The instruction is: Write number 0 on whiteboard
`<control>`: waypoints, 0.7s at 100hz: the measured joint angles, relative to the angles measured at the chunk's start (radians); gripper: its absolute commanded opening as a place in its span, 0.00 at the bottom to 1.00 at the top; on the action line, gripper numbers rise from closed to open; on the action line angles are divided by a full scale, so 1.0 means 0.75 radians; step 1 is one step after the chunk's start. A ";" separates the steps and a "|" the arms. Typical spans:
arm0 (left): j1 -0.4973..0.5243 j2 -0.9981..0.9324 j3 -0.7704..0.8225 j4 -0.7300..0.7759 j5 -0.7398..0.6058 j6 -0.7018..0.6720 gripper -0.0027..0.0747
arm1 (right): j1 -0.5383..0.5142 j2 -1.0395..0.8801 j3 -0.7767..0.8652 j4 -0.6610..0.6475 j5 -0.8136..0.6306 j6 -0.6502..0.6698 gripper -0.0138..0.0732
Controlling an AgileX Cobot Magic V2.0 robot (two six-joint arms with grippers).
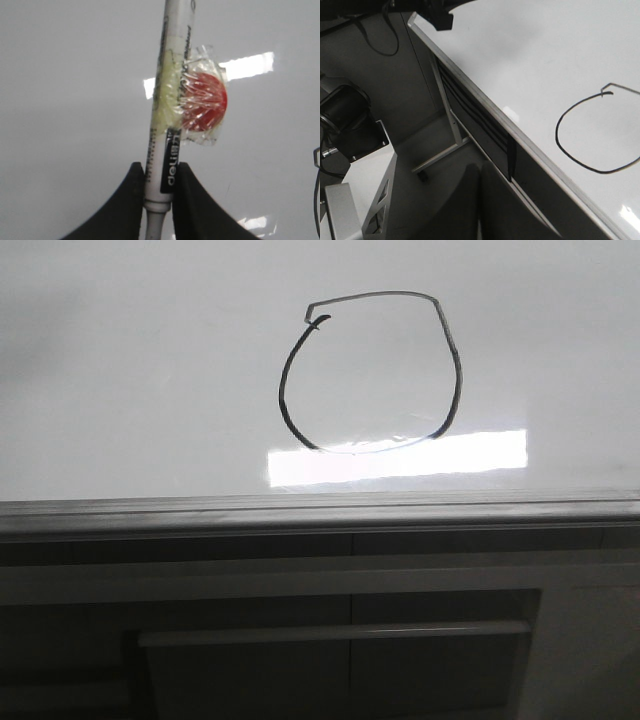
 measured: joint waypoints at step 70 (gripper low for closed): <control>0.273 0.650 0.004 0.273 -0.283 -0.512 0.01 | 0.000 -0.017 0.135 -0.003 -0.050 0.010 0.08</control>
